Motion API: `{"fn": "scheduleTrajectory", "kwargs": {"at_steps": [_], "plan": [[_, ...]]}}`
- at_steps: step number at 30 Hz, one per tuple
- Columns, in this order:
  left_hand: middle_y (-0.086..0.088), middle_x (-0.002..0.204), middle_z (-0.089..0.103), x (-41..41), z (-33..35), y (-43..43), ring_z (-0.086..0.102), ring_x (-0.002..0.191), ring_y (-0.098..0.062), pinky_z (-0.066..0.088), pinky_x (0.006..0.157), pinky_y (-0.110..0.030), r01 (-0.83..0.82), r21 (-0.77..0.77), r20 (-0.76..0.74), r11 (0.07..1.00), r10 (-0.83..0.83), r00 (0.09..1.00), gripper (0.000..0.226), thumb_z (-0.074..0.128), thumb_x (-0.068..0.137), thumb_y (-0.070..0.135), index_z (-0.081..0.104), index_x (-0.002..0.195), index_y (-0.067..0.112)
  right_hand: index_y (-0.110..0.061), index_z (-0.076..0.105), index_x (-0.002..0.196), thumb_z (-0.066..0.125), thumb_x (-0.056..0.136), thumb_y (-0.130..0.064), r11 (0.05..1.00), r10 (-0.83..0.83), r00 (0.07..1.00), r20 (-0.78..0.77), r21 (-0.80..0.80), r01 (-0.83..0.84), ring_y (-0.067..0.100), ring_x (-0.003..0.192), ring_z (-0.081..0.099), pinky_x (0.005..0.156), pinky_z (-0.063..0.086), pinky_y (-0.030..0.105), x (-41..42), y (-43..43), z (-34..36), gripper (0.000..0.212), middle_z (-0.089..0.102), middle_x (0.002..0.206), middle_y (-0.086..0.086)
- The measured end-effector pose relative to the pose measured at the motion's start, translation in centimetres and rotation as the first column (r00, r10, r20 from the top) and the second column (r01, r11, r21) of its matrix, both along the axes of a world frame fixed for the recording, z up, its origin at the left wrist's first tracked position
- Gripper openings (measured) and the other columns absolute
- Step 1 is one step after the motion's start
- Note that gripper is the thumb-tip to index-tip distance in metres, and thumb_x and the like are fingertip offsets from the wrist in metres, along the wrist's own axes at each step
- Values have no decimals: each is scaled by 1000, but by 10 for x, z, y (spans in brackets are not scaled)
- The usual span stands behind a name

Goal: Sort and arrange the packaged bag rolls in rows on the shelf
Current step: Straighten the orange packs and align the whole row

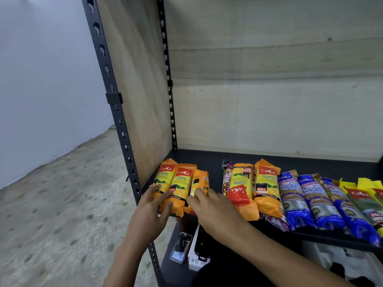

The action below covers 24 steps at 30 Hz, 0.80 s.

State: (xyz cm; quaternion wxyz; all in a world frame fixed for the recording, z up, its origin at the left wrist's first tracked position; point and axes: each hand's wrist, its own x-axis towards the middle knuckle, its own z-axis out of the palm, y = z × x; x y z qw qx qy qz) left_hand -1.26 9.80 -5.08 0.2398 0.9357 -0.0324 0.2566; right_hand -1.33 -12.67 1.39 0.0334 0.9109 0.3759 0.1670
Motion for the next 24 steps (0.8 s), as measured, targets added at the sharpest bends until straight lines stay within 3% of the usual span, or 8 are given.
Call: {"fn": "scheduleTrajectory", "kwargs": {"at_steps": [3, 7, 12, 14, 16, 18, 19, 24], "plan": [[7, 148, 39, 1, -3, -1, 39, 138, -19, 56, 92, -40, 3, -12, 11, 1000, -3, 1000, 45, 38, 93, 61, 56, 132, 46, -16, 55, 114, 61, 89, -8, 991, 26, 999, -22, 132, -22, 28, 89, 62, 61, 54, 40, 9, -1, 20, 27, 59, 107, 6], [11, 148, 36, 2, -7, 1, 37, 138, -17, 56, 90, -41, 3, -30, 23, 1000, -2, 1000, 42, 39, 95, 59, 55, 132, 47, -28, 57, 108, 52, 97, -22, 940, 7, 981, -192, 336, 59, 14, 83, 62, 70, 57, 40, 23, -8, 77, 13, 63, 102, -5], [12, 147, 37, 2, -8, -1, 38, 138, -16, 55, 91, -41, 3, -32, 45, 999, -2, 999, 40, 41, 96, 56, 57, 131, 46, -28, 55, 102, 57, 98, -30, 878, -8, 923, -384, 439, 190, 16, 84, 62, 64, 52, 32, 67, -15, 145, 5, 64, 101, 0], [12, 148, 37, 1, -8, -1, 36, 138, -15, 55, 92, -40, 5, -38, 48, 999, -3, 999, 40, 42, 96, 56, 57, 131, 46, -24, 57, 104, 59, 98, -27, 853, 45, 819, -573, 448, 267, 20, 94, 65, 75, 58, 38, 97, -17, 150, 7, 66, 108, 2], [12, 148, 36, 0, -8, -1, 34, 139, -14, 56, 91, -38, 10, -49, 48, 999, -7, 999, 41, 40, 95, 58, 57, 130, 46, -23, 60, 110, 61, 97, -23, 842, 114, 609, -785, 401, 360, 24, 103, 67, 87, 59, 45, 129, -21, 138, 13, 68, 113, 6], [13, 149, 35, -1, -7, -1, 33, 140, -13, 56, 91, -38, 13, -56, 47, 998, -10, 999, 43, 39, 94, 60, 57, 130, 46, -22, 63, 118, 64, 95, -22, 843, 125, 439, -890, 329, 426, 26, 108, 67, 91, 57, 47, 158, -23, 117, 23, 69, 117, 9], [14, 149, 34, -1, -6, -1, 33, 141, -12, 56, 91, -38, 13, -55, 42, 998, -11, 999, 44, 38, 93, 61, 57, 130, 47, -21, 64, 119, 65, 94, -21, 843, 91, 417, -904, 293, 450, 26, 109, 67, 91, 57, 47, 170, -22, 106, 25, 70, 118, 10], [16, 151, 32, 0, -2, 4, 34, 140, -10, 55, 94, -36, 16, -11, 4, 1000, -16, 1000, 44, 37, 93, 63, 52, 133, 51, -16, 65, 117, 65, 93, -22, 893, -226, 646, -729, 109, 436, 24, 102, 65, 85, 58, 39, 198, -3, 70, 25, 67, 117, 9]]}}
